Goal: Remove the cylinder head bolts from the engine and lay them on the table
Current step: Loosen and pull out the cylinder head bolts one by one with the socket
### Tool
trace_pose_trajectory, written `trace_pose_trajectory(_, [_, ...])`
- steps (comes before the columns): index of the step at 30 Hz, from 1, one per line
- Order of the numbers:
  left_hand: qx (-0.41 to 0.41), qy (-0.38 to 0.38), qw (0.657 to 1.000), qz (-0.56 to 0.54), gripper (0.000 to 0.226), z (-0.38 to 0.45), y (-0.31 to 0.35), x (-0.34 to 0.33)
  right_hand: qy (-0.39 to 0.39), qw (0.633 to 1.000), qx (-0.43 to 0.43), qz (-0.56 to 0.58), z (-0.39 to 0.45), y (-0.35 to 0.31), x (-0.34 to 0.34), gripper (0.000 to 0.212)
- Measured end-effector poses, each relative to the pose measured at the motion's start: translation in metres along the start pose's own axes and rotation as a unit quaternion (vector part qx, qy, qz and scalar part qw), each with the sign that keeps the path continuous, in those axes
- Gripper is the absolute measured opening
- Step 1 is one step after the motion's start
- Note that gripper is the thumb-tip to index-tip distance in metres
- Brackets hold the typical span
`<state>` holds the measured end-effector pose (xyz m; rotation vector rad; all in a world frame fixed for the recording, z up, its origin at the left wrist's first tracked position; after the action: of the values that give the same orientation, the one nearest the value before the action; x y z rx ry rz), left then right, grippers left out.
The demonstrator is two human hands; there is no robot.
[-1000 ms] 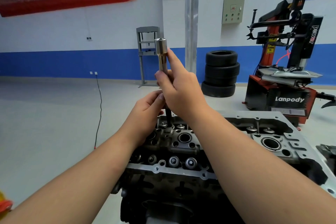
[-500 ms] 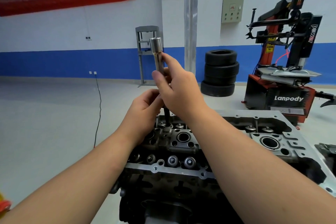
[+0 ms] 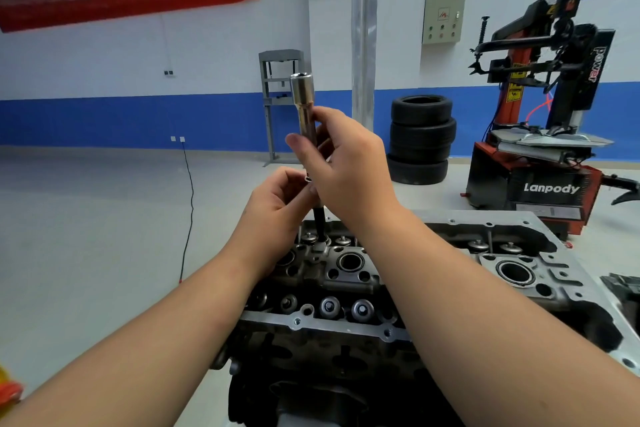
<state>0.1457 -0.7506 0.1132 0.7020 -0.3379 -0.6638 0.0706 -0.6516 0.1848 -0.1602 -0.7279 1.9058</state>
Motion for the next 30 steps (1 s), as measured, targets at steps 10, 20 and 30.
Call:
trace_pose_trajectory(10, [0.022, -0.019, 1.000, -0.008, 0.021, 0.001, -0.002, -0.002, -0.046, 0.998, -0.039, 0.007, 0.001, 0.002, -0.003, 0.049])
trace_pose_trajectory(20, [0.050, -0.020, 0.999, 0.009, 0.022, 0.002, -0.009, -0.001, -0.051, 0.996, -0.068, -0.005, 0.004, 0.009, -0.004, 0.041])
trace_pose_trajectory(30, [0.043, -0.016, 0.999, -0.003, 0.028, 0.001, -0.007, -0.002, -0.007, 0.999, -0.032, 0.011, 0.002, 0.005, -0.001, 0.034])
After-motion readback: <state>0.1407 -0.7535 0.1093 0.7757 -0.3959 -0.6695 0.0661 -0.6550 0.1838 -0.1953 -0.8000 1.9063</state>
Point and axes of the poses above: each hand's wrist, its own z-axis towards the middle knuckle, its own x-axis out of the back of the hand, y = z × x, the point moved 4 cm from there along z, towards the middle knuckle, and after that the axes turned 11 degrees about -x, right-handed, at the moved point
